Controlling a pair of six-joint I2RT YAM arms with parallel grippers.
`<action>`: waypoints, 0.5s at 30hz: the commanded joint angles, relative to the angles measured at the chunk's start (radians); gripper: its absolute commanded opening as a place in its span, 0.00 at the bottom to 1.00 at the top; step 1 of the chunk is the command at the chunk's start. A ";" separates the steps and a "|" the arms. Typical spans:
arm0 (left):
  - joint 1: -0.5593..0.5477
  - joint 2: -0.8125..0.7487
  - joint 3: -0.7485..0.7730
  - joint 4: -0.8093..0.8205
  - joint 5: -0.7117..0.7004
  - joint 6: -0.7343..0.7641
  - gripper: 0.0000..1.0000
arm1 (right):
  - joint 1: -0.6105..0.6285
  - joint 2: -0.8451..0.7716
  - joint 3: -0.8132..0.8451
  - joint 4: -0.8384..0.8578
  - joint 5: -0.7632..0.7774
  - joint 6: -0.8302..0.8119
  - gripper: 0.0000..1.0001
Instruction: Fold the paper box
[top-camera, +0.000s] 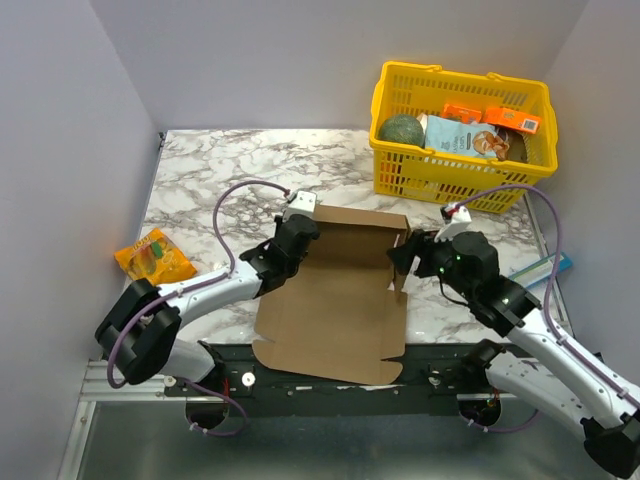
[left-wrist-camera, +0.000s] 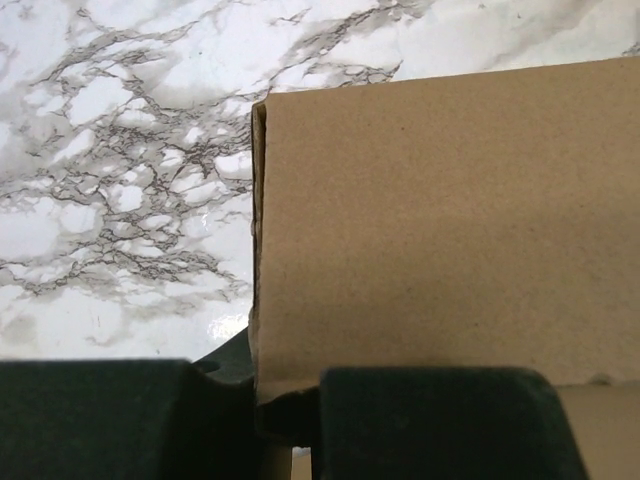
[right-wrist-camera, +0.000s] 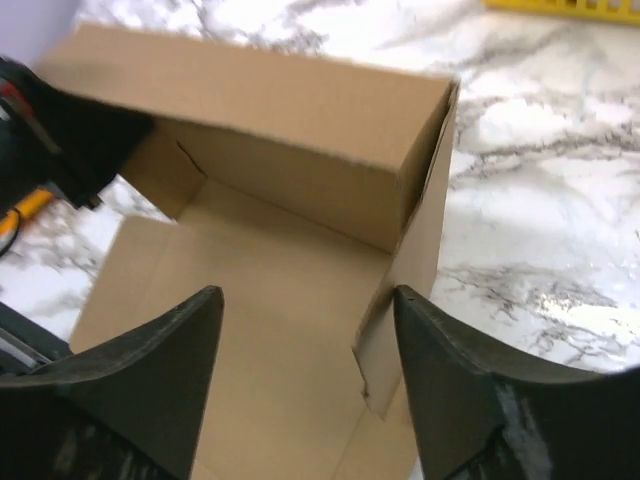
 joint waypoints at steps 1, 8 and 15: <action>0.049 -0.109 -0.081 -0.108 0.235 0.051 0.00 | 0.002 -0.052 0.144 -0.078 0.043 -0.071 0.82; 0.170 -0.310 -0.164 -0.086 0.346 0.002 0.00 | -0.079 -0.075 0.270 -0.171 0.178 -0.177 0.84; 0.196 -0.350 -0.181 -0.085 0.334 -0.006 0.00 | -0.247 0.043 0.192 -0.132 -0.049 -0.240 0.70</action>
